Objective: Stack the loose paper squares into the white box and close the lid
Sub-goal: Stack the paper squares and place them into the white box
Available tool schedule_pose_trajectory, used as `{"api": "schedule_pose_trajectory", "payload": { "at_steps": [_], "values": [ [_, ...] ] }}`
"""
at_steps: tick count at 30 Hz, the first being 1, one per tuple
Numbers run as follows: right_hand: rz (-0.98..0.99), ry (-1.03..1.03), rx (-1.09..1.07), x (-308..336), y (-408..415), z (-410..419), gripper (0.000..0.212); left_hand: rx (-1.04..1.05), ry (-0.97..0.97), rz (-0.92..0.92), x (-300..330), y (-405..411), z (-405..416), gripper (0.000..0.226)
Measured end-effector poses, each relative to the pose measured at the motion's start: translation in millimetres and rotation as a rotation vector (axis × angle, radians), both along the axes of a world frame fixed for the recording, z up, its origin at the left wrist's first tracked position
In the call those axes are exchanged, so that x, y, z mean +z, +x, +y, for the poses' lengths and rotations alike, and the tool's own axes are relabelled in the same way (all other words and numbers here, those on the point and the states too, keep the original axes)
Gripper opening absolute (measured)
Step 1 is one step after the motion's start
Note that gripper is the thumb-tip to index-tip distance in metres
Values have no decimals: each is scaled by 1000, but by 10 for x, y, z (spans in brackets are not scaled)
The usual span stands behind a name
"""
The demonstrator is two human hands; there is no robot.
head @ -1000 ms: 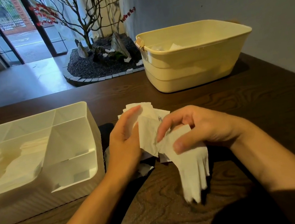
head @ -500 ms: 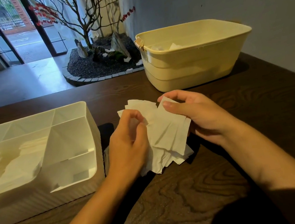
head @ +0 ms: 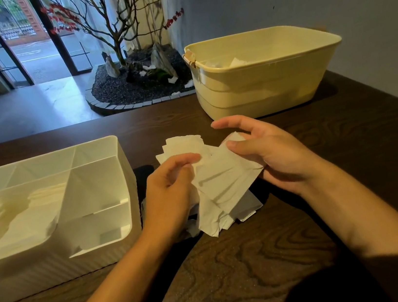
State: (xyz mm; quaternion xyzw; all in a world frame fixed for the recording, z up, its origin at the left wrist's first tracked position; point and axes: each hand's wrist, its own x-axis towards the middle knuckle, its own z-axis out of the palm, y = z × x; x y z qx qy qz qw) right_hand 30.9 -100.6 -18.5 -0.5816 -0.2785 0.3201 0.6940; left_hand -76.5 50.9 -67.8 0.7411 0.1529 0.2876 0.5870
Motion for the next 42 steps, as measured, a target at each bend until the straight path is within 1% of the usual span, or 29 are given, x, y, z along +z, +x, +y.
{"api": "schedule_pose_trajectory", "payload": {
  "at_steps": [6,10,12,16,18,20,21,22,24,26,28,29,30,31,32,33,34,35,37,39,42],
  "values": [
    [-147,-64,23,12,17,-15,53,-30,12,-31,-22,7,48,30],
    [-292,-11,154,54,2,-84,57,-44,66,-35,1,-10,42,28],
    [-331,1,198,72,-10,-101,62,-68,102,-57,30,-32,34,25],
    [-405,40,80,42,-22,-69,78,-243,189,-80,105,-114,-26,34],
    [-391,94,15,10,-65,-21,81,-312,215,-27,116,-128,-75,28],
    [-369,129,-59,-8,-99,17,78,-282,252,9,108,-108,-84,13],
    [-370,127,-103,-13,-103,26,75,-262,232,7,97,-97,-69,11],
    [-383,113,-144,-15,-104,31,70,-247,180,-10,88,-87,-47,15],
    [-414,59,-220,-17,-87,42,59,-203,52,-59,83,-65,-2,23],
    [-414,-59,-269,-39,-61,57,43,-99,-16,-94,94,-40,42,21],
    [-448,-294,-247,-80,-31,65,27,30,-120,-124,97,-7,88,16],
    [-523,-469,-205,-99,-17,65,24,88,-175,-138,88,12,117,14],
    [-626,-655,-146,-121,-9,63,26,139,-213,-150,79,29,144,12],
    [-732,-822,-78,-132,-18,64,34,181,-220,-154,68,43,162,11],
    [-807,-943,-18,-128,-36,64,44,206,-203,-151,60,52,163,12],
    [-837,-1014,28,-120,-56,65,50,222,-170,-141,50,56,157,14],
    [-836,-1047,59,-116,-69,66,48,232,-138,-131,40,58,149,16],
    [-817,-1055,78,-119,-72,67,40,242,-113,-128,24,57,148,16],
    [-771,-1020,91,-146,-46,53,28,272,-92,-136,6,57,150,10],
    [-770,-959,95,-160,-4,33,29,310,-101,-132,10,64,156,10],
    [-744,-835,76,-121,43,-6,36,289,-135,-104,6,67,156,21]
  ]
}}
